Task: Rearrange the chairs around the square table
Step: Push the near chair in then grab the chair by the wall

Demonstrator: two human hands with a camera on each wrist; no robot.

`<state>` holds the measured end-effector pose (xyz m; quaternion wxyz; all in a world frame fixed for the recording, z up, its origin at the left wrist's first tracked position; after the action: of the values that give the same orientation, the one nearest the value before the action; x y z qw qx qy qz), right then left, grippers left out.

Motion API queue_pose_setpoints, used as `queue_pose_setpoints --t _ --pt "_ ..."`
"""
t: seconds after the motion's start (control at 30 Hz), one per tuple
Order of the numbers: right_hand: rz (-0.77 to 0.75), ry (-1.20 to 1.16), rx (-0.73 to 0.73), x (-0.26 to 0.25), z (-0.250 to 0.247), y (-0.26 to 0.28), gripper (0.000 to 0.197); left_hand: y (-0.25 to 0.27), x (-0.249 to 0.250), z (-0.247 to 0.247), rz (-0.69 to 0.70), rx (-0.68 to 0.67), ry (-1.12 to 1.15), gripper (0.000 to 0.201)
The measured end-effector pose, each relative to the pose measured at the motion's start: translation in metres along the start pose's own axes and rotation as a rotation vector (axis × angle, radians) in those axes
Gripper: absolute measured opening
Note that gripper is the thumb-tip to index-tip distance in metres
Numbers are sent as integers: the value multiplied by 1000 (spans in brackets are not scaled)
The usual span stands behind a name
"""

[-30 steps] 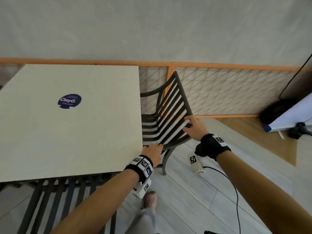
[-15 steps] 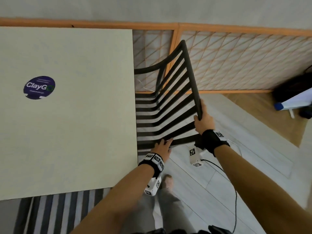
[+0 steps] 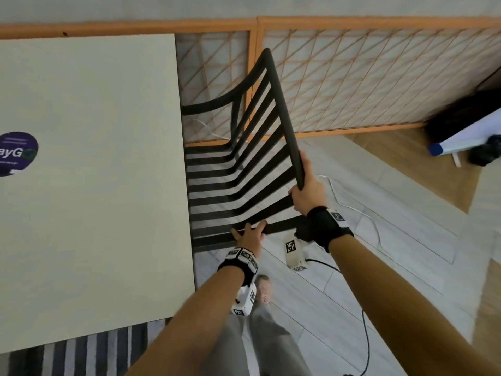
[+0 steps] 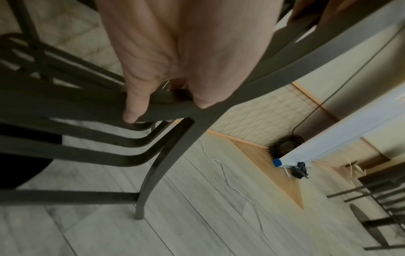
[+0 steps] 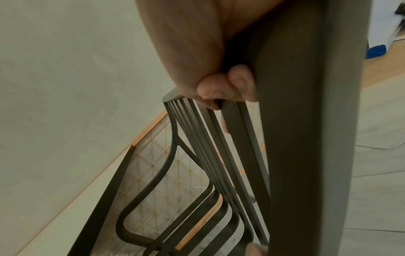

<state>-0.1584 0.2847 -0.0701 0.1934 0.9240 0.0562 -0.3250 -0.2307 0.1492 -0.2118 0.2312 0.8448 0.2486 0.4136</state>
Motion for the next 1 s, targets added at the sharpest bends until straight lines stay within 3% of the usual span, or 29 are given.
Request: queue_pose_setpoints --t 0.3,0.57,0.77,1.0 --pt "52 -34 48 22 -12 9 88 5 8 14 53 -52 -33 45" --pt "47 -17 54 15 -13 0 84 15 9 8 76 37 15 39" --pt "112 -21 -30 21 -20 18 60 33 -1 -5 143 70 -89 45" --pt "90 91 -46 16 -34 61 65 93 -12 -8 141 194 -74 44"
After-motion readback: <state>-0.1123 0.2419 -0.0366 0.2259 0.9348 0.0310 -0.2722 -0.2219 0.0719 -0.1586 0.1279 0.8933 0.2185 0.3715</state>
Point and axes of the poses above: each hand's wrist, its own y-axis away from the middle knuckle, its own z-axis out of the palm, x = y × z, the point moved 2 cm from there along -y, towards the middle knuckle, and after that the axes turned 8 degrees about z, right-handed, at the moved point
